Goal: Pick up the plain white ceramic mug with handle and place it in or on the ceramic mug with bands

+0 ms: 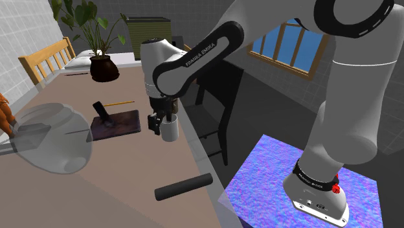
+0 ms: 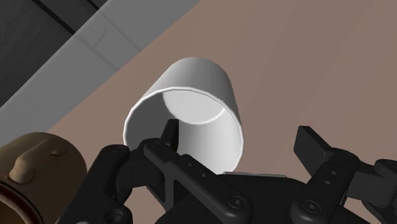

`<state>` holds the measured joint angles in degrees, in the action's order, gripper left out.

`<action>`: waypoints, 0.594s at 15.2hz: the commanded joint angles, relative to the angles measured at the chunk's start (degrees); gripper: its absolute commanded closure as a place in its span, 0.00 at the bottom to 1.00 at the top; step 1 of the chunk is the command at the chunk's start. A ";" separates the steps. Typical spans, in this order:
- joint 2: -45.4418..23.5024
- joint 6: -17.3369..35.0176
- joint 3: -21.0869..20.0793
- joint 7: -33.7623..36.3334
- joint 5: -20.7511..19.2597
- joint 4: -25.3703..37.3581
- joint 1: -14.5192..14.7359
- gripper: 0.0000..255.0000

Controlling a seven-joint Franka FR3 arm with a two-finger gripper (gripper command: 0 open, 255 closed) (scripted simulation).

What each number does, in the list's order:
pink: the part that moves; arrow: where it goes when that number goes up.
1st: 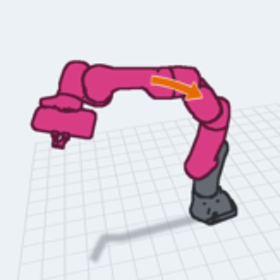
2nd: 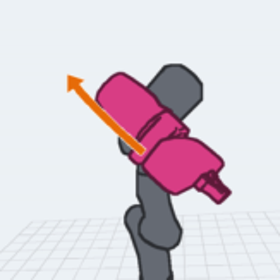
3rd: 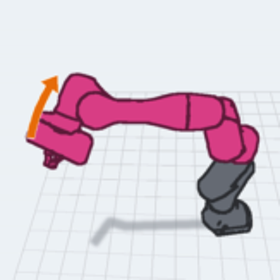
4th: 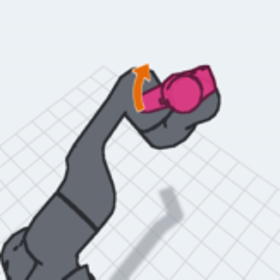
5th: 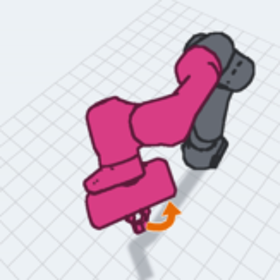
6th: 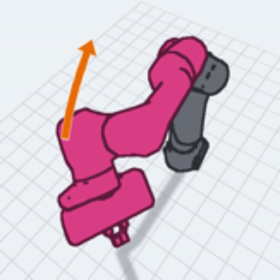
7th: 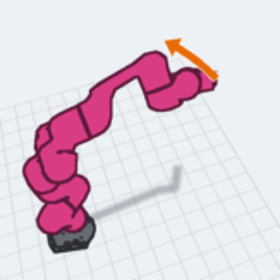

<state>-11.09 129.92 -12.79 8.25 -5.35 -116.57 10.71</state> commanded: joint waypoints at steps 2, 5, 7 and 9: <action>-0.60 1.12 0.10 0.06 -0.22 -0.51 -0.03 0.00; -0.60 1.12 0.10 0.06 -0.22 -0.51 -0.03 0.00; -0.60 1.12 0.10 0.06 -0.22 -0.51 -0.03 0.00; -0.60 1.12 0.10 0.06 -0.22 -0.51 -0.03 1.00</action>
<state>-11.69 131.03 -12.69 8.31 -5.57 -117.08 10.68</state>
